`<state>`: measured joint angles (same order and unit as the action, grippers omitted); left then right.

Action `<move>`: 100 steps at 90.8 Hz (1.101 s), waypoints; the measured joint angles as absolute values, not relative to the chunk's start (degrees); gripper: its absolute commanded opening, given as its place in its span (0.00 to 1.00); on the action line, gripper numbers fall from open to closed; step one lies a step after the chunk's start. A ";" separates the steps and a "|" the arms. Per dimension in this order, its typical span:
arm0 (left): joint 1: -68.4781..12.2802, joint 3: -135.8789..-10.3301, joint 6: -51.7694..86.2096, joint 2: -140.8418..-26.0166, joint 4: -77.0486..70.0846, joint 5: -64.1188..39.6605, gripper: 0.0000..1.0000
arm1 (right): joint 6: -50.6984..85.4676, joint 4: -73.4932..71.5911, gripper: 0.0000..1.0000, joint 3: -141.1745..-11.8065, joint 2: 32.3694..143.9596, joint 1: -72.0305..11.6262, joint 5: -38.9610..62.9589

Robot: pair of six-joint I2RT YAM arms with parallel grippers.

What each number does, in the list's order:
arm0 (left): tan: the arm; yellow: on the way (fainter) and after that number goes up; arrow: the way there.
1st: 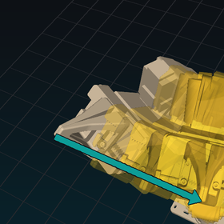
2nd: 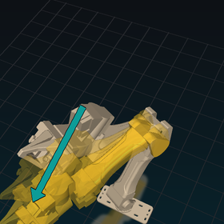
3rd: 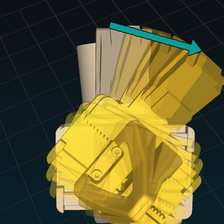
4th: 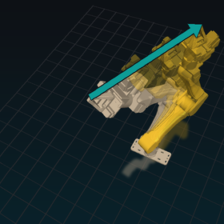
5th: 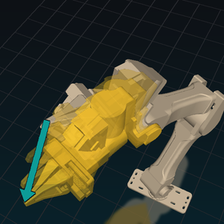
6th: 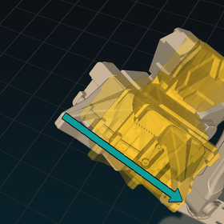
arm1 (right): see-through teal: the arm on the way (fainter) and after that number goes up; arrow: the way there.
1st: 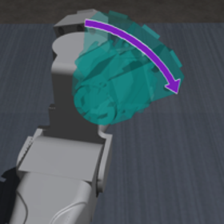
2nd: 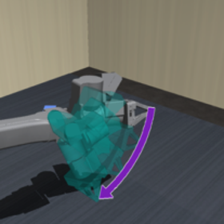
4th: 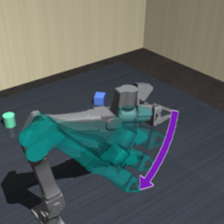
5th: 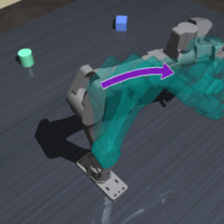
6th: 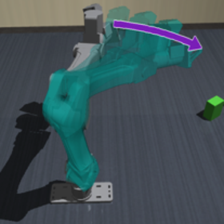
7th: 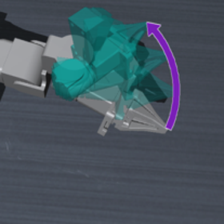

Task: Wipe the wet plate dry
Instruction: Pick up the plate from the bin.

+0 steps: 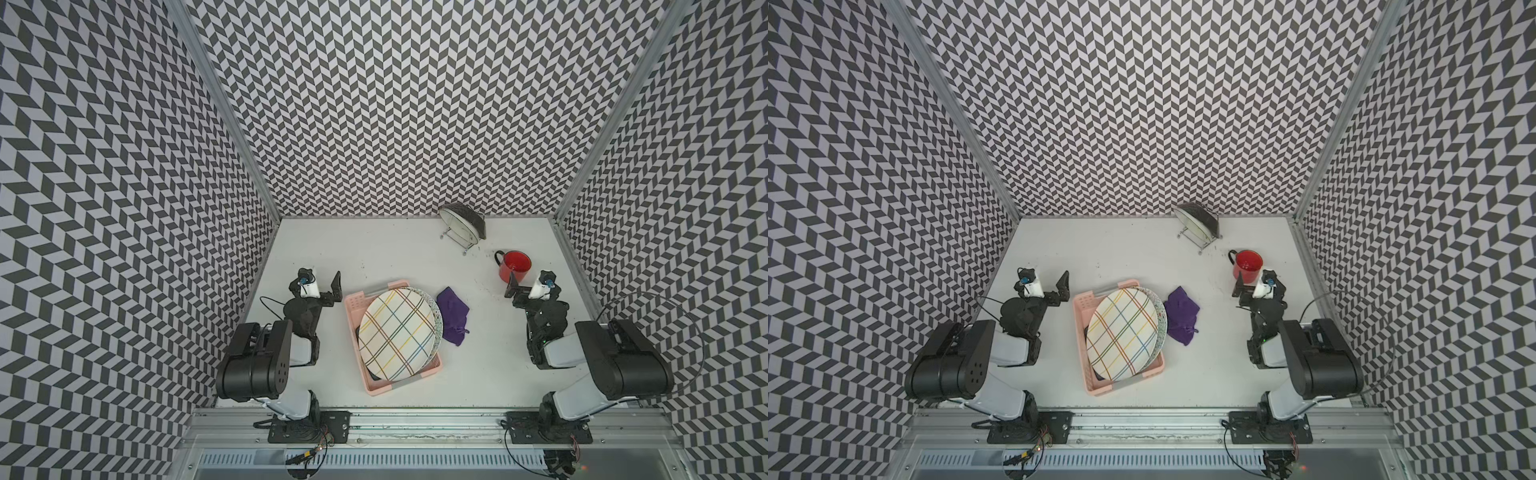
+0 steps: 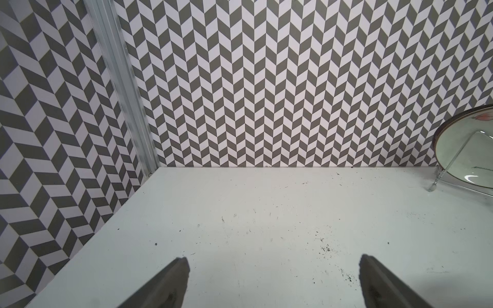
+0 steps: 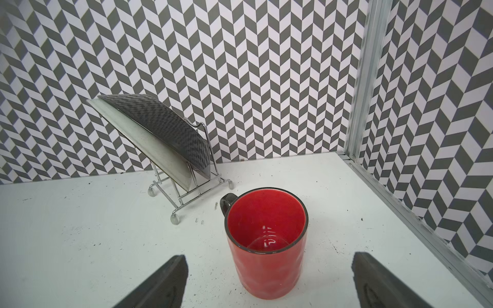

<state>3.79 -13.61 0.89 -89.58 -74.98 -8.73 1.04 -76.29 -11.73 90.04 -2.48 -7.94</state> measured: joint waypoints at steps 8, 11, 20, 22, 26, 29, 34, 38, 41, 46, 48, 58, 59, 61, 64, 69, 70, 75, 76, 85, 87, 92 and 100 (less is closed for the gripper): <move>3.77 -13.61 0.89 -89.58 -74.83 -8.67 1.00 | 1.10 -76.38 1.00 -11.73 90.04 -2.50 -8.78; 3.73 -13.63 0.86 -89.58 -74.61 -8.51 1.00 | 1.10 -76.42 0.99 -11.73 90.04 -2.50 -9.06; 3.03 -13.69 0.89 -89.58 -73.73 -6.52 1.00 | 1.15 -76.58 0.99 -11.73 90.04 -2.50 -9.54; 2.85 -13.69 0.89 -89.58 -73.56 -6.02 1.00 | 1.15 -76.60 0.99 -11.73 90.04 -2.50 -9.61; 2.61 -13.69 0.91 -89.58 -73.28 -5.34 1.00 | 1.23 -76.58 0.99 -11.73 90.04 -2.50 -9.63; 2.61 -13.72 0.89 -89.58 -73.10 -4.95 1.00 | 1.30 -76.51 0.99 -11.73 90.00 -2.50 -9.63; 2.59 -13.72 0.91 -89.58 -72.86 -4.34 1.00 | 1.34 -75.79 1.00 -11.73 89.49 -2.50 -9.74; 2.59 -13.69 0.95 -89.58 -72.75 -3.86 1.00 | 1.45 -73.47 0.99 -11.99 87.64 -2.50 -10.15; 2.59 -13.69 1.02 -89.58 -72.77 -3.36 1.00 | 1.54 -70.65 1.00 -12.60 85.54 -2.52 -10.50; 2.59 -13.67 1.34 -89.58 -72.95 -2.17 1.00 | 2.50 -64.18 1.00 -14.61 80.42 -2.61 -10.90; 2.59 -13.67 1.43 -89.58 -73.03 -1.74 1.00 | 3.33 -60.75 0.99 -16.03 77.56 -2.63 -10.72; 2.11 -13.91 2.42 -86.98 -69.41 2.24 1.00 | 8.95 -41.89 0.86 -26.92 65.54 -2.83 -7.62; 1.96 -14.09 2.46 -86.13 -68.07 3.14 1.00 | 10.04 -40.01 0.85 -28.32 64.64 -2.85 -7.11; 1.54 -14.57 2.98 -84.03 -64.77 4.64 1.00 | 11.49 -35.77 0.83 -31.29 63.07 -2.92 -5.89; 0.84 -16.01 4.34 -80.34 -59.09 7.03 1.00 | 13.89 -30.22 0.80 -35.68 61.19 -3.03 -3.97; -0.36 -20.32 8.19 -74.52 -49.32 9.74 1.00 | 17.61 -21.10 0.75 -43.00 59.09 -3.66 0.08; -0.58 -21.39 9.06 -73.58 -47.37 10.48 1.00 | 17.93 -19.38 0.75 -44.25 58.83 -3.84 0.80; -1.50 -27.35 14.24 -69.49 -38.54 11.11 1.00 | 20.10 -10.87 0.71 -50.74 58.28 -5.67 5.02; -1.69 -28.53 15.25 -68.75 -36.82 11.14 1.00 | 20.53 -9.23 0.70 -51.81 58.35 -6.13 5.58; -3.53 -37.21 24.62 -64.01 -22.74 9.87 0.99 | 21.23 5.80 0.62 -60.66 60.84 -12.19 10.96; -3.90 -38.50 26.52 -63.26 -19.92 9.15 0.98 | 21.15 8.69 0.59 -62.00 61.67 -13.41 12.10; -4.67 -40.49 30.74 -61.58 -13.15 6.79 0.94 | 21.19 15.92 0.50 -64.55 64.18 -16.36 15.16; -5.45 -40.66 35.73 -59.94 -3.95 2.59 0.85 | 21.23 25.19 0.41 -65.41 67.66 -21.06 18.92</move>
<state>-5.45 -40.66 35.73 -59.94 -3.95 2.59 21.23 25.19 -65.41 67.66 -21.06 18.92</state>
